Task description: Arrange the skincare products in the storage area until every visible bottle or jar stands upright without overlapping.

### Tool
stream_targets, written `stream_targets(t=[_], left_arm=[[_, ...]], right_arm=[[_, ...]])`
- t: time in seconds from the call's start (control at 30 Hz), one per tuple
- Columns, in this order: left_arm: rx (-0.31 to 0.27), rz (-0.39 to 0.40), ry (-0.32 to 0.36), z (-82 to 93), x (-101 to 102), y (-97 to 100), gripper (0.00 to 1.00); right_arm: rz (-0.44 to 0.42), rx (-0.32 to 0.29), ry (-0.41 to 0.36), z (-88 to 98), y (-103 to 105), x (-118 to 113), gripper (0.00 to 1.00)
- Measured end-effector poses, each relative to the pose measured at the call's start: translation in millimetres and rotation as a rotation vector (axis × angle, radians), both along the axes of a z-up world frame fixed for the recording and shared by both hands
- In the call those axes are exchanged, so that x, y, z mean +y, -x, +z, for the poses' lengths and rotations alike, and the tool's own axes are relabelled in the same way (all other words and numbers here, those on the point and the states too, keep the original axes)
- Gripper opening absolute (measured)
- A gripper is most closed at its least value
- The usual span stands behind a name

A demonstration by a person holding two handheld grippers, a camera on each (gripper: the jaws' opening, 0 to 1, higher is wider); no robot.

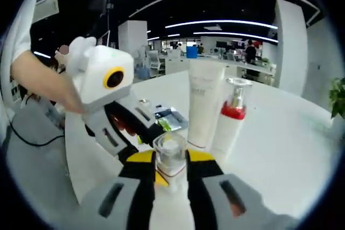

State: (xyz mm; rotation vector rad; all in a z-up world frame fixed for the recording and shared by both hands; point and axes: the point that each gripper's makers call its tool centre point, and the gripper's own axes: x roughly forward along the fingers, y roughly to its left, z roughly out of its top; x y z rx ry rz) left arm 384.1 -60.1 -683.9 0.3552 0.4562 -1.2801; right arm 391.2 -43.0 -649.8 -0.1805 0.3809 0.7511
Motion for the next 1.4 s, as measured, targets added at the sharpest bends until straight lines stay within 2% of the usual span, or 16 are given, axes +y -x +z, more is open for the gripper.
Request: stream_targets(t=[0.57,0.9,1.4], left_arm=[[-0.015,0.031,-0.01,-0.5,-23.5,-36.7,0.18],[-0.013,0.067,-0.005,-1.6,-27.6,-45.4,0.18],[-0.009,0.062,-0.028,-4.4,-24.3,-45.2,0.21]], right_arm=[[0.022,-0.003,0.012,2.1,-40.7,-23.2,0.21],[0.028,-0.008,0.012,2.1,-47.1,-26.0,0.21],[0.022,-0.007,0.005,1.1,-46.0,-25.3,0.22]])
